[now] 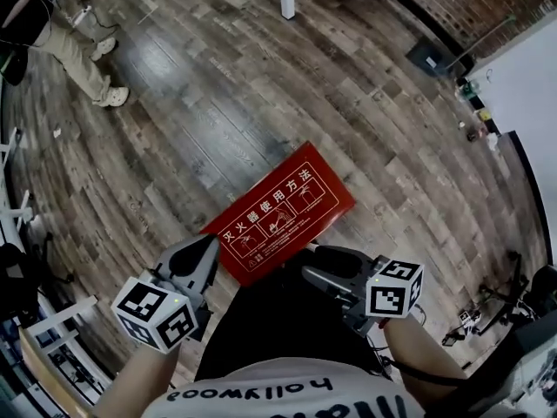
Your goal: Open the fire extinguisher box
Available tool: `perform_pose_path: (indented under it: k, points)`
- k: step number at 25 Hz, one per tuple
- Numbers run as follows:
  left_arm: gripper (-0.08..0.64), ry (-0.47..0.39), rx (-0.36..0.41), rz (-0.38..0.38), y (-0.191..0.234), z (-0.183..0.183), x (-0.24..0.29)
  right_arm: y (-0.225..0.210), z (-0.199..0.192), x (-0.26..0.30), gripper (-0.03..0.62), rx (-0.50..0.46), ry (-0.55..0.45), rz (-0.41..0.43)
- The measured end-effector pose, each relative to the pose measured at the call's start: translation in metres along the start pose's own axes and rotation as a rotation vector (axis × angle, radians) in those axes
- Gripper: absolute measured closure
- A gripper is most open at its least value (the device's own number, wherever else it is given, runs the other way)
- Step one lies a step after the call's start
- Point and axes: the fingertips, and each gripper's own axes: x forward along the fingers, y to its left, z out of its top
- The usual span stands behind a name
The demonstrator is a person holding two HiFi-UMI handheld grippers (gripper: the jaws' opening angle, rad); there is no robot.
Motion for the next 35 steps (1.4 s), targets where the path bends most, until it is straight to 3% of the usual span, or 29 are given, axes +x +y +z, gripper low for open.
perform_pose_path:
  k: [6, 10, 12, 16, 23, 27, 35]
  points:
    - [0.554, 0.024, 0.058, -0.057, -0.007, 0.013, 0.029, -0.088, -0.05, 0.017, 0.356, 0.22, -0.052, -0.067]
    - [0.554, 0.066, 0.075, -0.07, -0.007, 0.006, 0.04, -0.128, -0.074, 0.03, 0.356, 0.254, -0.029, -0.098]
    - [0.554, 0.086, 0.076, -0.07, -0.007, -0.001, 0.042, -0.137, -0.081, 0.036, 0.356, 0.269, -0.026, -0.072]
    - [0.554, 0.116, 0.08, -0.067, -0.005, -0.011, 0.043, -0.142, -0.067, 0.05, 0.357, 0.322, -0.103, 0.023]
    - [0.554, 0.127, 0.076, -0.054, -0.006, -0.019, 0.036, -0.141, -0.051, 0.062, 0.359, 0.291, -0.13, 0.014]
    - [0.554, 0.091, 0.092, -0.052, -0.015, -0.008, 0.026, -0.124, -0.046, 0.048, 0.367, 0.338, -0.175, 0.088]
    - [0.554, 0.006, 0.105, -0.049, -0.037, 0.014, 0.008, -0.063, -0.022, 0.025, 0.379, 0.234, -0.154, 0.237]
